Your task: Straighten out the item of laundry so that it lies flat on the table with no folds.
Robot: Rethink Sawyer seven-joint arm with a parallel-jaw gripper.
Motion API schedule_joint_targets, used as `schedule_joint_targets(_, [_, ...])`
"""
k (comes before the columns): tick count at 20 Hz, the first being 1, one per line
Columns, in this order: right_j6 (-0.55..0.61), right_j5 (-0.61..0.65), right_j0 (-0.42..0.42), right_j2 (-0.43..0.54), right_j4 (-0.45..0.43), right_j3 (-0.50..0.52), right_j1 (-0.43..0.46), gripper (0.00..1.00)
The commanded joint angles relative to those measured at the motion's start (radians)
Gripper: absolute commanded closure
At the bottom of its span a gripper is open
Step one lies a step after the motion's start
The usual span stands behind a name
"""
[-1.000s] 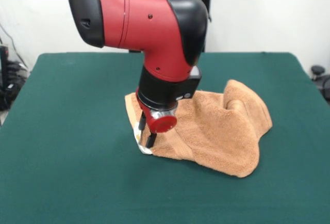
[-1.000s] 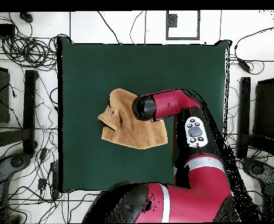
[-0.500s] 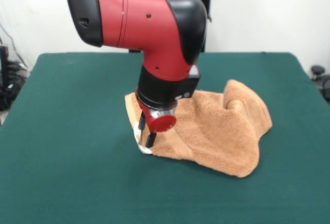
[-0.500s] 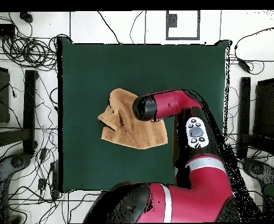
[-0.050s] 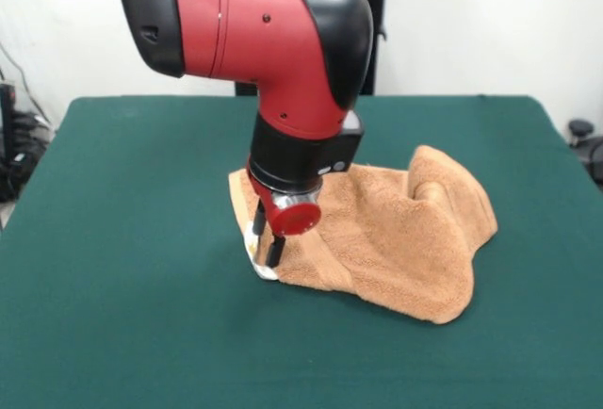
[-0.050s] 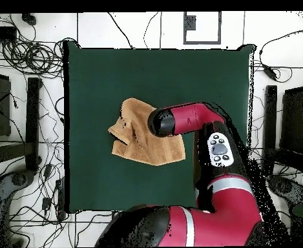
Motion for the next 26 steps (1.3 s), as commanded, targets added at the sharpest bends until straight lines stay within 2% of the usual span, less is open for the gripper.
schedule_joint_targets(1, [-0.192, -0.07, 0.0, 0.063, -0.032, 0.161, 0.01, 0.0])
schedule_joint_targets(18, [-0.13, -0.121, 0.044, 0.022, -0.075, 0.076, 0.11, 0.0])
schedule_joint_targets(26, [-0.153, -0.134, 0.02, 0.031, -0.079, 0.074, 0.14, 0.0])
